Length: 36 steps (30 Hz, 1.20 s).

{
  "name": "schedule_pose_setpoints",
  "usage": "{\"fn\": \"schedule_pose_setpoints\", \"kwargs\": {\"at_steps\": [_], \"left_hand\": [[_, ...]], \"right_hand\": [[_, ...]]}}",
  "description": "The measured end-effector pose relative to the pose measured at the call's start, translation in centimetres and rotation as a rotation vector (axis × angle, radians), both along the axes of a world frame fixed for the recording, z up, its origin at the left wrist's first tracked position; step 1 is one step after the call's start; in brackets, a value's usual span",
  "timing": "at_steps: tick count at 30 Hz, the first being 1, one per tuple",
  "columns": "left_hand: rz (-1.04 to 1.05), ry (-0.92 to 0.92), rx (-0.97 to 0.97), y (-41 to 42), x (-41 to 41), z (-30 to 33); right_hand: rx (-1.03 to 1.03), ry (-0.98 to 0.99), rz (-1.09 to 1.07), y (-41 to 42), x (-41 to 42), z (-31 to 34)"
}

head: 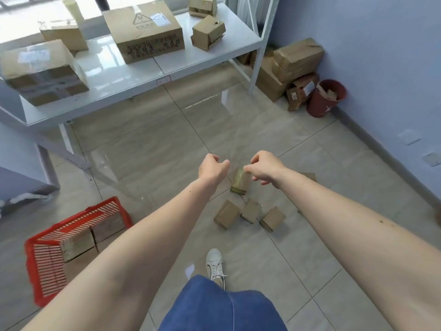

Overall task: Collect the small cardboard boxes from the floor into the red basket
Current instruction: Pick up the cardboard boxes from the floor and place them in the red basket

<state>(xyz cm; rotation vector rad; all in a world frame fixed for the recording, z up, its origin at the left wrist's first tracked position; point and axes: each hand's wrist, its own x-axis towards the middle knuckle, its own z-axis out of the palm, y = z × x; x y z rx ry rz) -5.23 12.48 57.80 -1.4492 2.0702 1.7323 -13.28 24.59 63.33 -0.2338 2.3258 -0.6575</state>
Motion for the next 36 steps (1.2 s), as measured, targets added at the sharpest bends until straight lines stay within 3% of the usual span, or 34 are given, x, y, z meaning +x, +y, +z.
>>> {"fn": "schedule_pose_setpoints", "kwargs": {"at_steps": [7,19,25,36], "left_hand": [[0.095,-0.049,0.03,1.0,-4.6,-2.5],[0.505,-0.162,0.051,2.6,-3.8,-12.2],[0.509,-0.244,0.062,3.5,-3.1,-22.2],[0.545,-0.32,0.21,6.7,-1.7,-48.6]], "right_hand": [[0.063,-0.062,0.099,0.5,-6.7,-3.1],[0.134,-0.081,0.467,-2.2,-13.2,-13.0],[0.201,-0.087,0.55,-2.3,-13.2,-25.2],[0.29,-0.14,0.671,-1.9,-10.6,-52.4]]}}
